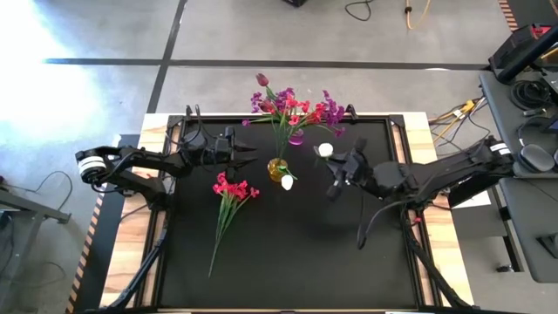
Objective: Sort flowers into vase by color
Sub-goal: Put the white tulip into the yellow vase
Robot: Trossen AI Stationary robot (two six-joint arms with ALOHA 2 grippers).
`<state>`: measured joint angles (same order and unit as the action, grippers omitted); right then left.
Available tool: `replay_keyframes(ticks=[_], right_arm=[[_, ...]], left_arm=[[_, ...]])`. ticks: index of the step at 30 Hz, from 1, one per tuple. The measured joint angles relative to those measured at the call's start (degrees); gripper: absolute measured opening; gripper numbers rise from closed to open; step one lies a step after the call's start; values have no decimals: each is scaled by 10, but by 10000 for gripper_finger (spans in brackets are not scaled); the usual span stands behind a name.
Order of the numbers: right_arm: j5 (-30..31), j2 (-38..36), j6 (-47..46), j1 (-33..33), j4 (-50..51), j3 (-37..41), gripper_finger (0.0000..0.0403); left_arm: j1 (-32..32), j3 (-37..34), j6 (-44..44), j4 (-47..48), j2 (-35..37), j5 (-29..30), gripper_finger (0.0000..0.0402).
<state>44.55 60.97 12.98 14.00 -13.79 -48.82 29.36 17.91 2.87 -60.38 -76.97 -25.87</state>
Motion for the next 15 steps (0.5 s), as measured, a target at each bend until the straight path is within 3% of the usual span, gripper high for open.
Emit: replay_keyframes(ticks=[6,15], right_arm=[[-73,16,61,0,-149,28,22],[-105,47,92,0,-219,29,22]], left_arm=[[0,0,-4,0,0,0,142],[0,0,-4,1,0,0,142]])
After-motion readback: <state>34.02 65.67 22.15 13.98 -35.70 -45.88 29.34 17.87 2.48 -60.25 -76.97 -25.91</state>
